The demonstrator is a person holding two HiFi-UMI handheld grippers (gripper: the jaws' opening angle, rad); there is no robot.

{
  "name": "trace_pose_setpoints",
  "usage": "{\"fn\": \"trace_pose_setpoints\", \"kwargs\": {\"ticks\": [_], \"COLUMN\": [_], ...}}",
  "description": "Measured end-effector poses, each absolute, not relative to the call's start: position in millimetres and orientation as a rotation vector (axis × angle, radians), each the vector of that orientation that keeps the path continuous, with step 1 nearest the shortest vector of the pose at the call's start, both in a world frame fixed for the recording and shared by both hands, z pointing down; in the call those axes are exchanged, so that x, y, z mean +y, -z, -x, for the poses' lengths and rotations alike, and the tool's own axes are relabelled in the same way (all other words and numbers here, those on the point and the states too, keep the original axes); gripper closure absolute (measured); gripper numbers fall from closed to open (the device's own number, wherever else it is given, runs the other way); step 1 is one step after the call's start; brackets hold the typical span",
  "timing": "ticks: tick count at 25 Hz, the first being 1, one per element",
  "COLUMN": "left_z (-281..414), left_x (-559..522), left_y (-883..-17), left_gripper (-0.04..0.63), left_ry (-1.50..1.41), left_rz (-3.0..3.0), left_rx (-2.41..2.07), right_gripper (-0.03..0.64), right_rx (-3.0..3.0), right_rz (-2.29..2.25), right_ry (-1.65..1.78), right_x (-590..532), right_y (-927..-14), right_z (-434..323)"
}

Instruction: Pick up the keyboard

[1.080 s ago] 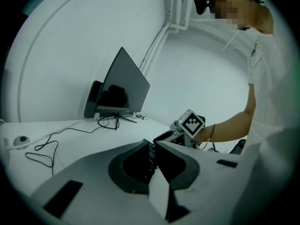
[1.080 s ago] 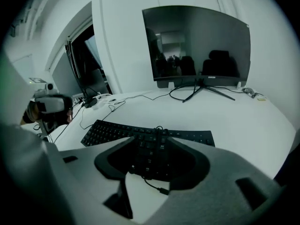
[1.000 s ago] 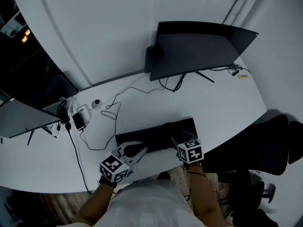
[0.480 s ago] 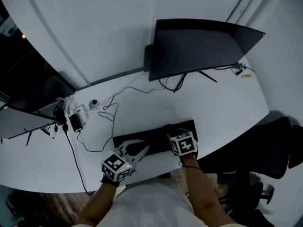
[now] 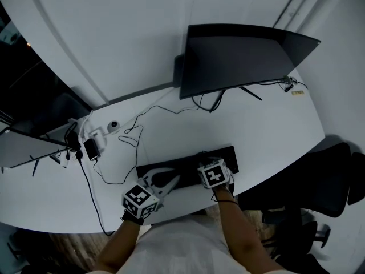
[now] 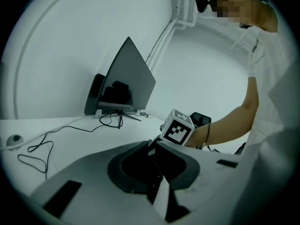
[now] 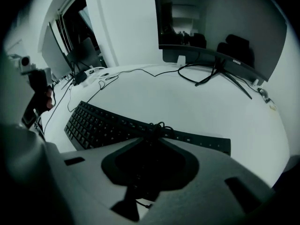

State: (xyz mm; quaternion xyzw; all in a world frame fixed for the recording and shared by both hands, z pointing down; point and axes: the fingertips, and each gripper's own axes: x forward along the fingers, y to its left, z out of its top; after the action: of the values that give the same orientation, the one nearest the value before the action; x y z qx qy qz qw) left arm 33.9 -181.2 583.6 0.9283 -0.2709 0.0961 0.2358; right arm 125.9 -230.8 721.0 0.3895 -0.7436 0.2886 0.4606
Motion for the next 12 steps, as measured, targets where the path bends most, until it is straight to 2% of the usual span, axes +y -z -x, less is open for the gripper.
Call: {"fn": "trace_pose_setpoints", "kwargs": {"ticks": [1,9,12], "left_z": [-32.2,-18.9,-15.3], "left_x": [-182.4,-196.5,-204.7], "left_y": [-583.4,-582.2,-583.4], "left_gripper": [0.557,0.557,0.557], "left_ry": [-0.269,-0.374,-0.412], "left_rz": [-2.547,-2.572,-2.581], "left_rx": [-0.741,-0.686,-0.682], "right_gripper": [0.54,0.537,0.584], "right_rx": [-1.819,-1.799,-1.791], "right_rz": [-0.957,-0.92,-0.913], "right_ry": [-0.694,-0.751,-0.745], "right_x": [-231.6,-236.2,-236.9], "right_y": [-721.1,-729.6,-730.4], "right_z": [-127.2,-134.5,-132.8]}}
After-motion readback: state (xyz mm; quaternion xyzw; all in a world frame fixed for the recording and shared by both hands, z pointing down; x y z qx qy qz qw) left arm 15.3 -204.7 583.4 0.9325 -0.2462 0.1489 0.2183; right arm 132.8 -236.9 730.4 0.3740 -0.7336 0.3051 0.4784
